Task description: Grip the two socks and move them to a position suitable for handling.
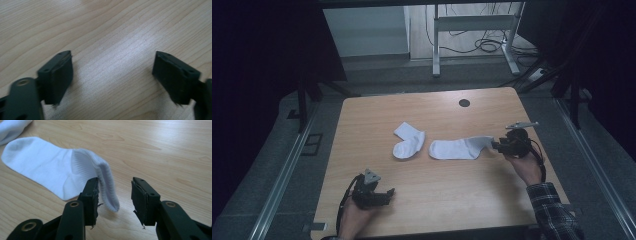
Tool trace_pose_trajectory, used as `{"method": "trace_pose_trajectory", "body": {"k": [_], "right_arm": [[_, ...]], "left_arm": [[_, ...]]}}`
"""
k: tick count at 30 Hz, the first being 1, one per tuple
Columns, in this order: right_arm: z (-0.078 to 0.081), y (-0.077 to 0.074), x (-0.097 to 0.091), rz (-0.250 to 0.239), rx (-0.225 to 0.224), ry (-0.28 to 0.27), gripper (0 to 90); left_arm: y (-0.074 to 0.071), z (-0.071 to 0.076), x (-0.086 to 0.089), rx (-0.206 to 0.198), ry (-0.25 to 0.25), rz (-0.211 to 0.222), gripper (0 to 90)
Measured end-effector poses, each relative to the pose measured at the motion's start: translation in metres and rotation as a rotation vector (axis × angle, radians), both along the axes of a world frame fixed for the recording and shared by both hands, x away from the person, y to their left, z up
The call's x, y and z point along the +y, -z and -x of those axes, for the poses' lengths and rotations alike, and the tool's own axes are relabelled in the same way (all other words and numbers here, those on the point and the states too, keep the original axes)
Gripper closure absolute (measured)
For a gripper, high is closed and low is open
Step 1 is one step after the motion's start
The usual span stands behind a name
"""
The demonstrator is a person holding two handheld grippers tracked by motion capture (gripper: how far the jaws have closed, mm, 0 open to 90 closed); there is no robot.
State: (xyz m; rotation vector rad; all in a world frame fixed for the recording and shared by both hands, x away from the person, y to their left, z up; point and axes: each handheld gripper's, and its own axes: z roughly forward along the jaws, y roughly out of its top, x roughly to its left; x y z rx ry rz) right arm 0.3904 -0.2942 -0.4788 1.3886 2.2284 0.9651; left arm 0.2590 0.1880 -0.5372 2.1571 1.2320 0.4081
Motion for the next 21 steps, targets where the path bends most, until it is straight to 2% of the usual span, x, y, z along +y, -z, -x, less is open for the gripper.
{"method": "trace_pose_trajectory", "body": {"k": [4,7,11,21], "right_arm": [[-0.001,0.0,-0.007,-0.005,-0.015,0.011,56.9],[-0.002,0.001,-0.009,-0.009,-0.022,0.013,56.3],[-0.003,0.002,-0.009,-0.01,-0.038,0.008,55.0],[-0.02,-0.006,-0.003,-0.001,-0.061,0.005,52.7]], "left_arm": [[-0.005,-0.004,-0.006,-0.013,0.0,0.014,20.6],[-0.01,-0.009,-0.012,-0.02,0.024,0.034,18.7],[-0.015,-0.013,-0.021,-0.046,0.04,0.026,18.9],[-0.02,-0.024,-0.041,-0.062,0.074,0.047,19.0]]}}
